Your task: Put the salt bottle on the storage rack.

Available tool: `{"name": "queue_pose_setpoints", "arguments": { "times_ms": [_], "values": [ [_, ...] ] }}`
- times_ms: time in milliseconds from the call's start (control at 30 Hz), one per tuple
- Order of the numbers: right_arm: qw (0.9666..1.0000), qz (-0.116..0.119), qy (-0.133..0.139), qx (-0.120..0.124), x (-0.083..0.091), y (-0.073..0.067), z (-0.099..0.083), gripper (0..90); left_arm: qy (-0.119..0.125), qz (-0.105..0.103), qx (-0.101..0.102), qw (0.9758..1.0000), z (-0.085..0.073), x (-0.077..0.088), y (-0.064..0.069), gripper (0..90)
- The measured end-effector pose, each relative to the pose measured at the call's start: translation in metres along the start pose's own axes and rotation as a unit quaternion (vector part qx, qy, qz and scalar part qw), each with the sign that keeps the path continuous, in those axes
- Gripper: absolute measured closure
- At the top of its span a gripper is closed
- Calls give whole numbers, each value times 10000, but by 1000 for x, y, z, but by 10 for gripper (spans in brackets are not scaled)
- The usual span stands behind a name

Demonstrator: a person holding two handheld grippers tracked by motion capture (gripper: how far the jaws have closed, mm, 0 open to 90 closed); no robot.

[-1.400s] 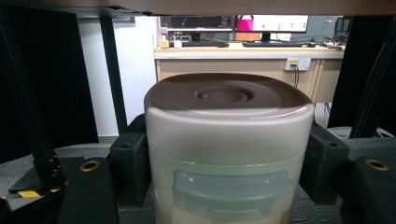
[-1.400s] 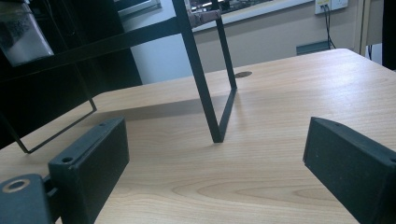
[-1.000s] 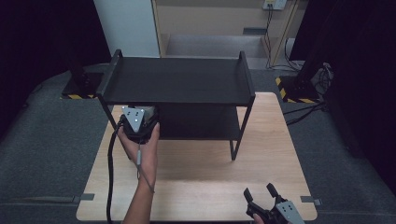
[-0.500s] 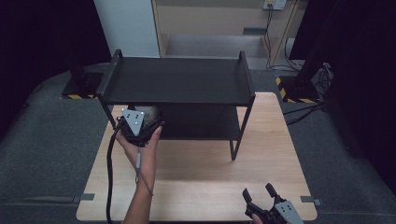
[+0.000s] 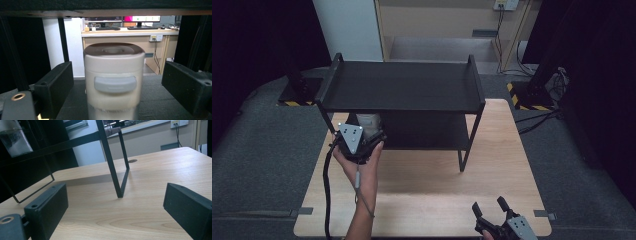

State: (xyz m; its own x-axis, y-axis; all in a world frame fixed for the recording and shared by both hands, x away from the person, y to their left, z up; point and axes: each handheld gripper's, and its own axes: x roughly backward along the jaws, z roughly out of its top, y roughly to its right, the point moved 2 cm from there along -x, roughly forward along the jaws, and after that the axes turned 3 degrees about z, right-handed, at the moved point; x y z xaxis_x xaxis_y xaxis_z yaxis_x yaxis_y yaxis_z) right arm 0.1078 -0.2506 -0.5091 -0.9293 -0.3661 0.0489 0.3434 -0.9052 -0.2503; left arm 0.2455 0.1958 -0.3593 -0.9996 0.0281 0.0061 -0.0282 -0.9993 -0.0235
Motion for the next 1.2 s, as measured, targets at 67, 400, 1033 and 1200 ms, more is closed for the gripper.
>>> {"name": "queue_pose_setpoints", "arguments": {
  "times_ms": [67,400,1033,1200],
  "values": [
    [10000,5,17,-4,0,0,0,57,22,-26,24,10000,-1,4,-1,87],
    [10000,38,28,2,2,-3,-1,57,76,-119,80,9999,-5,25,-1,86],
    [9999,117,-16,17,3,-9,-3,55,83,-264,224,9994,-29,78,-5,84],
    [9999,125,-25,29,3,-11,-4,53,43,-386,208,9990,-40,92,-5,84]
  ]
}}
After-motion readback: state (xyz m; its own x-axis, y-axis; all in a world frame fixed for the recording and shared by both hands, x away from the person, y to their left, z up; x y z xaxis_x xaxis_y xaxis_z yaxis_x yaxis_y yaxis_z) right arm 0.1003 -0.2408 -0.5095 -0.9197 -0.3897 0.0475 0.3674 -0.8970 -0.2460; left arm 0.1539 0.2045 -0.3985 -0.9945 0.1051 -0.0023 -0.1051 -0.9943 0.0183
